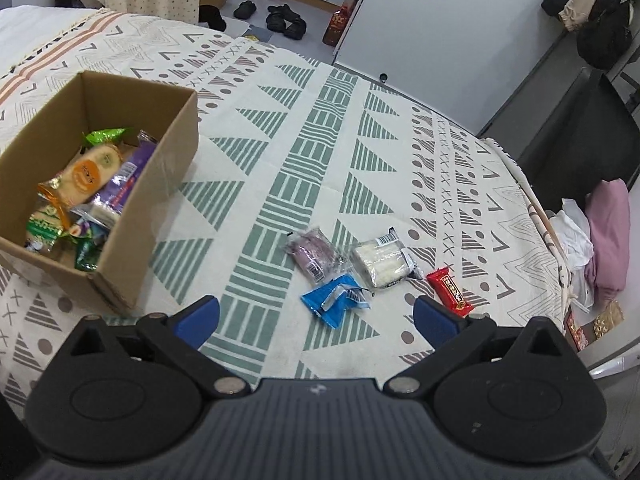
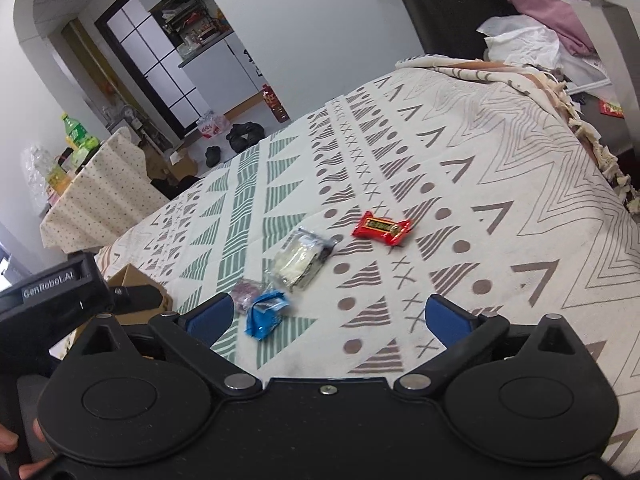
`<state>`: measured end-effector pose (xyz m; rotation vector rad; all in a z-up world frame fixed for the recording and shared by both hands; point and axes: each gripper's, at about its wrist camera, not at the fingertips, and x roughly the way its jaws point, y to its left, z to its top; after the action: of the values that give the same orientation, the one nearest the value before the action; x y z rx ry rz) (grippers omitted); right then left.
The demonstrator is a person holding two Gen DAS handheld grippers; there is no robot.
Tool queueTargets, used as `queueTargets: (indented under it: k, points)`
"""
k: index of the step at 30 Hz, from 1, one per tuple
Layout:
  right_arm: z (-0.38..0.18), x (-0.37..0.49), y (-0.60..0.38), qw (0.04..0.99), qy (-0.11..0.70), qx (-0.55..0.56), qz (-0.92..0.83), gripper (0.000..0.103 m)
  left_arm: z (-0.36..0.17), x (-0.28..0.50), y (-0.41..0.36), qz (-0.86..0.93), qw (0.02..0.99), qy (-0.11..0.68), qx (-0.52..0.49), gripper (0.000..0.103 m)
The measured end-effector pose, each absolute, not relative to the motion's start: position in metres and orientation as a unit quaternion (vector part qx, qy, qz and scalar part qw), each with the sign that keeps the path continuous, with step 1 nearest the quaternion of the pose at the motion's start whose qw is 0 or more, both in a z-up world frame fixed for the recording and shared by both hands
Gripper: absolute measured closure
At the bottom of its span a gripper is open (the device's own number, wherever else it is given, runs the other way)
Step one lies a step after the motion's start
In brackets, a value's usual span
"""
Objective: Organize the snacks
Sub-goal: 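Withdraw both tools from the box toward the blue packet and red candy bar, then grasp the blue packet with the left gripper while the right gripper grasps the red candy bar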
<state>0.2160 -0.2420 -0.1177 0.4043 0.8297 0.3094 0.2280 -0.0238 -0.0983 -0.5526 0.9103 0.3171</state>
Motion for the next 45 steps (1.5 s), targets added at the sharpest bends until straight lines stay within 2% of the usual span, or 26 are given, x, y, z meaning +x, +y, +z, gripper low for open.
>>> queueTargets:
  k: [16,27,30,32,36,38,39,41,45]
  points:
    - [-0.149,0.259,-0.272,0.86,0.415,0.25,0.158,0.0,-0.141,0.262,-0.053,0.172,0.836,0.46,-0.245,0.002]
    - [-0.171,0.294,-0.273,0.857,0.426,0.243,0.16,0.001,-0.174,0.296,-0.063,0.196,0.835,0.471,-0.207,0.003]
    - [-0.18,0.307,-0.273,0.855,0.433,0.242,0.154,0.001,-0.184,0.302,-0.062,0.197,0.829,0.48,-0.21,0.011]
    - [-0.184,0.314,-0.272,0.854,0.433,0.242,0.155,0.001,-0.19,0.305,-0.063,0.196,0.825,0.487,-0.207,0.021]
    - [-0.188,0.328,-0.265,0.861,0.426,0.227,0.161,0.001,-0.194,0.307,-0.066,0.204,0.828,0.484,-0.197,0.033]
    - [-0.189,0.335,-0.262,0.864,0.419,0.225,0.168,0.001,-0.193,0.309,-0.07,0.202,0.83,0.484,-0.19,0.043]
    - [-0.189,0.338,-0.26,0.864,0.416,0.224,0.172,0.001,-0.193,0.31,-0.071,0.203,0.831,0.484,-0.186,0.044]
    - [-0.19,0.343,-0.257,0.866,0.412,0.221,0.179,0.003,-0.193,0.309,-0.072,0.208,0.83,0.485,-0.181,0.054]
    - [-0.193,0.352,-0.25,0.865,0.412,0.216,0.19,0.013,-0.191,0.307,-0.069,0.212,0.828,0.482,-0.193,0.059]
